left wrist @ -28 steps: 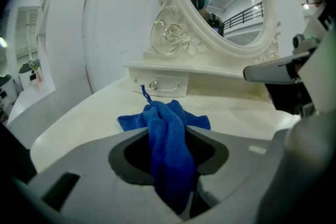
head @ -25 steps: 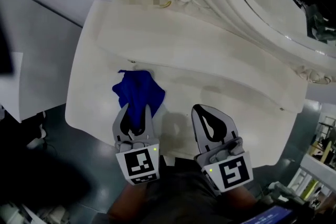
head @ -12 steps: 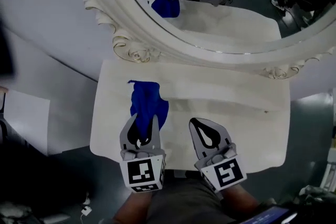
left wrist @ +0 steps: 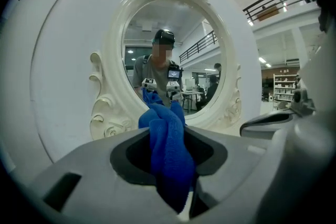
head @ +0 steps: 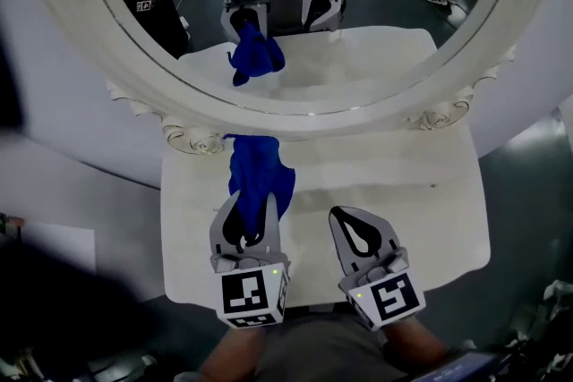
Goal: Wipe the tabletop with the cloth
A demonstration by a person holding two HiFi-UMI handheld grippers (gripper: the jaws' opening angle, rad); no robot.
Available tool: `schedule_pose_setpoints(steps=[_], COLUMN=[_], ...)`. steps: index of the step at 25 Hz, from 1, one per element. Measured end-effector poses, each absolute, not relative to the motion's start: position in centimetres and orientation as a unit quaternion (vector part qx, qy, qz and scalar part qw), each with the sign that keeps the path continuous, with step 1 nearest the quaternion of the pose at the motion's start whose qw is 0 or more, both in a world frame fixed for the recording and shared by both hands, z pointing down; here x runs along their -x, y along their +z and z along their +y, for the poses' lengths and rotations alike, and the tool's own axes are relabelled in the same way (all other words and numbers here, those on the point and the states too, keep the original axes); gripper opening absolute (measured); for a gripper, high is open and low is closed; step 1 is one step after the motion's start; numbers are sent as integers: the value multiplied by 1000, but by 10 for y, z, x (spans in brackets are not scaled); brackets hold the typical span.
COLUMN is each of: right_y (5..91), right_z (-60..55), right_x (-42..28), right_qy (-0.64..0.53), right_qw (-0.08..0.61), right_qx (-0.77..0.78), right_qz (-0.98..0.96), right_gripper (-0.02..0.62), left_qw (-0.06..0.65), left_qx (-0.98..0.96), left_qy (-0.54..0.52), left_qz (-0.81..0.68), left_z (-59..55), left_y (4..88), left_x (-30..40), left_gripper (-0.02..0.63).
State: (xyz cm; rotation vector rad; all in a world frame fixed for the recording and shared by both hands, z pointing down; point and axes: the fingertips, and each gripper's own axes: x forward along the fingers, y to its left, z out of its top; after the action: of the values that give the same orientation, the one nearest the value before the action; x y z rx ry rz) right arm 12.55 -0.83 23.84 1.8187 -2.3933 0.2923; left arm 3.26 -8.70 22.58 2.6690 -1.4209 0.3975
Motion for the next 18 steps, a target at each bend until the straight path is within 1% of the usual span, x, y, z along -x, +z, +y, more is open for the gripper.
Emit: schedule_pose_setpoints(steps=[7, 11, 18], right_y=[274, 296, 325], right_z=[4, 15, 10], right_x=[-154, -165, -174], right_qy=[134, 167, 190], right_qw=[78, 83, 85], right_qx=[-630, -643, -648], right_qz=[-761, -743, -733], right_gripper=[15, 15, 15], left_qw=[54, 79, 112], left_qx=[-896, -899, -894], left_qy=[142, 174, 227], left_qz=[-417, -393, -370], left_z=[-98, -98, -116], left_y=[250, 281, 336], left_x=[-82, -104, -127], left_gripper=[152, 153, 153])
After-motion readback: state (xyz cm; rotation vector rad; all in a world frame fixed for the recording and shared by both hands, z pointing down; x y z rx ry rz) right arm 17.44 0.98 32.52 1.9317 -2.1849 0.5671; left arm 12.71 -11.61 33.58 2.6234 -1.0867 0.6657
